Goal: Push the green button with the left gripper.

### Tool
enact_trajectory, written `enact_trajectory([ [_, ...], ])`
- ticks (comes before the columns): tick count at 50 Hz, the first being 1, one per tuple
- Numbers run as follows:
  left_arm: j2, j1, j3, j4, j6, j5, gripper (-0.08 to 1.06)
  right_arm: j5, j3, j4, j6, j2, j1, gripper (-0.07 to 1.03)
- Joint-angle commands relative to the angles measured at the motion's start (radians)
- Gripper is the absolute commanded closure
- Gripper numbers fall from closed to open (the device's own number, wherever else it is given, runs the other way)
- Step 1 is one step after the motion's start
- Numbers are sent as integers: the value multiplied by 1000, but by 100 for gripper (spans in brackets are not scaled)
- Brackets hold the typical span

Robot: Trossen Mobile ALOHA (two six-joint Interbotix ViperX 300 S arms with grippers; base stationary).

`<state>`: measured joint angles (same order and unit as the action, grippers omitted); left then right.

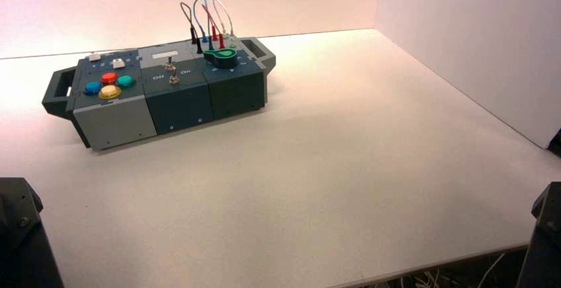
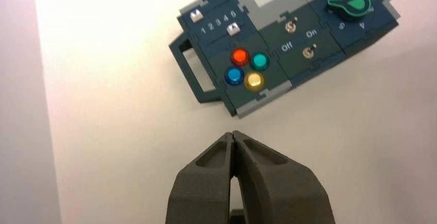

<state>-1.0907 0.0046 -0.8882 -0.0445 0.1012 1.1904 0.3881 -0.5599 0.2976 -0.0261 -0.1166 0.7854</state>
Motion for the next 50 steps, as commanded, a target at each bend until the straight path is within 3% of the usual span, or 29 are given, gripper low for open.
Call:
enact_trajectory([
  [1,25,-5,25,6,2,-2,101,-9,12,3,2,-29,-6,98],
  [10,69,-5,26,34,3,6,101,-11,11,3,2,-29,-8,98],
  [24,186,-8,55,40,20,-6,101,-26,6,3,2,-28,-8,98],
  [38,247,-29,52,103,20,-67,101,-26,2,3,2,-25,-28,98],
  [50,368,-57,60,106,18,-130,101,-26,-3,2,-2,-25,-51,98],
])
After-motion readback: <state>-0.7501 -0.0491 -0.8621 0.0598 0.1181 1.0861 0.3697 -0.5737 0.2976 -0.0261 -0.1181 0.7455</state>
